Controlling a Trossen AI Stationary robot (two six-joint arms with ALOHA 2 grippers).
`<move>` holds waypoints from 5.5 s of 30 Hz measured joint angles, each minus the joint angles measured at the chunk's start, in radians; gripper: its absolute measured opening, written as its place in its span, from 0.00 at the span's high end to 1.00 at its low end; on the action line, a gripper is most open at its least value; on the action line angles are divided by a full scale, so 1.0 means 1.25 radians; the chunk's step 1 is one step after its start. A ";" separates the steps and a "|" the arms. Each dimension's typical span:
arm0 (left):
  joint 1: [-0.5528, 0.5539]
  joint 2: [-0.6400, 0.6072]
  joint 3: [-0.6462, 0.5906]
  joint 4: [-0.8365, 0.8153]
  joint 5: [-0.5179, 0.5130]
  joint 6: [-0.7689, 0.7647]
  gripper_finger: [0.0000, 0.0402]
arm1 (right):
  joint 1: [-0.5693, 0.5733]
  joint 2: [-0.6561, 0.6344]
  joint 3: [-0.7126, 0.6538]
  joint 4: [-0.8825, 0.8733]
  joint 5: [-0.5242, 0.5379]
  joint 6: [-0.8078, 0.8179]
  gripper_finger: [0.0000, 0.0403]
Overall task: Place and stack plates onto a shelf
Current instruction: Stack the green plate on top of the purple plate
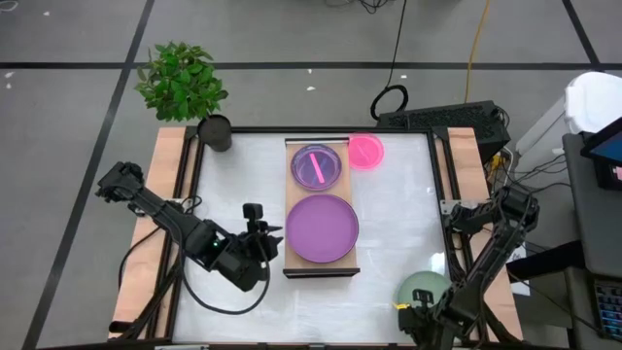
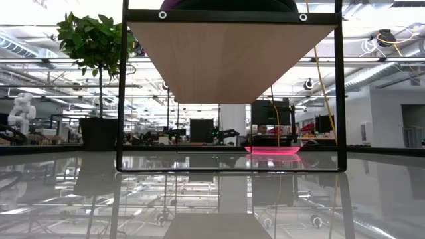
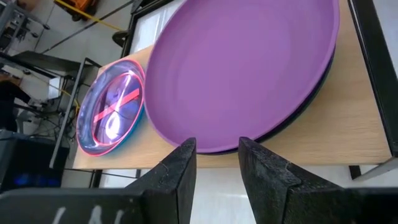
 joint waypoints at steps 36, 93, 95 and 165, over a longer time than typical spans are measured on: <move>0.000 0.000 0.000 -0.010 0.002 -0.013 0.68 | 0.011 -0.025 -0.065 -0.140 0.002 -0.016 1.00; 0.000 0.000 0.000 -0.009 0.001 -0.012 0.68 | 0.010 -0.064 -0.187 -0.147 0.208 -0.344 0.82; 0.000 0.000 0.000 -0.009 0.001 -0.012 0.68 | 0.010 -0.064 -0.187 -0.149 0.212 -0.341 0.91; 0.002 0.000 0.000 0.001 0.001 -0.012 0.68 | -0.194 -0.064 0.530 -0.776 0.546 -0.875 1.00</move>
